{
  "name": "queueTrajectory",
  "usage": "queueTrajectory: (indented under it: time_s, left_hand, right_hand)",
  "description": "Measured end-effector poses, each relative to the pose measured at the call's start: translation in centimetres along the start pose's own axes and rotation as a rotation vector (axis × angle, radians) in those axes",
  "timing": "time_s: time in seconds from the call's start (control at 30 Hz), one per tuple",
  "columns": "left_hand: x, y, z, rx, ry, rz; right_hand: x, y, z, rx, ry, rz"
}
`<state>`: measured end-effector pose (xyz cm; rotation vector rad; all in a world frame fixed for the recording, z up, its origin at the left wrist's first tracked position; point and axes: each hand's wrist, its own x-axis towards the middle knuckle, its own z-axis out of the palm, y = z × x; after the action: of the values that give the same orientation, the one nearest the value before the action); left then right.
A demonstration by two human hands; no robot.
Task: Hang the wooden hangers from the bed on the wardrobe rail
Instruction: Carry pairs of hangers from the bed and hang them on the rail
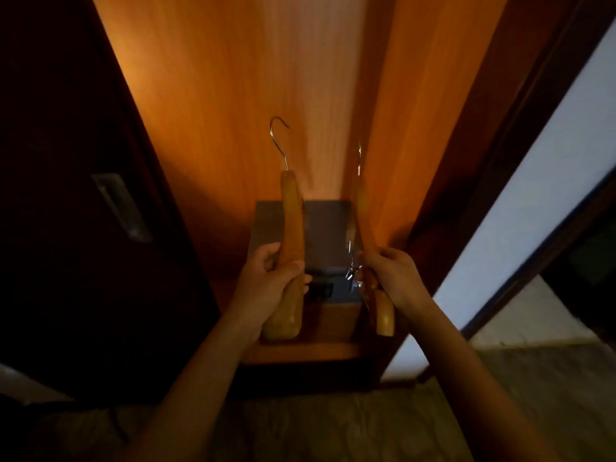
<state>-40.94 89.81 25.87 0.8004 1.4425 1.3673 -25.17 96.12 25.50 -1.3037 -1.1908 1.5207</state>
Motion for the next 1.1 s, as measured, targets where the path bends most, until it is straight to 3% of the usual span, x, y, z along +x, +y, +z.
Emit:
queueTrajectory:
  time_s: [0.2,0.43,0.77,1.1]
  left_hand:
    - [4.2,6.8,3.8,-0.039,0.027,0.154]
    - [9.2,15.8,6.5,0.023,0.033,0.286]
    - [15.2,26.2,7.2,-0.043,-0.067,0.437]
    - [17.2,35.1,7.2,0.103,-0.008,0.633]
  right_hand:
    - [5.3,-9.8,-2.0,0.059,-0.119,-0.084]
    - [8.5,-19.5,-2.0,-0.023,-0.091,-0.260]
    - [13.4,-29.1,1.8,0.032,-0.141,-0.463]
    - [14.4,-36.7,4.1,0.016,-0.239,-0.669]
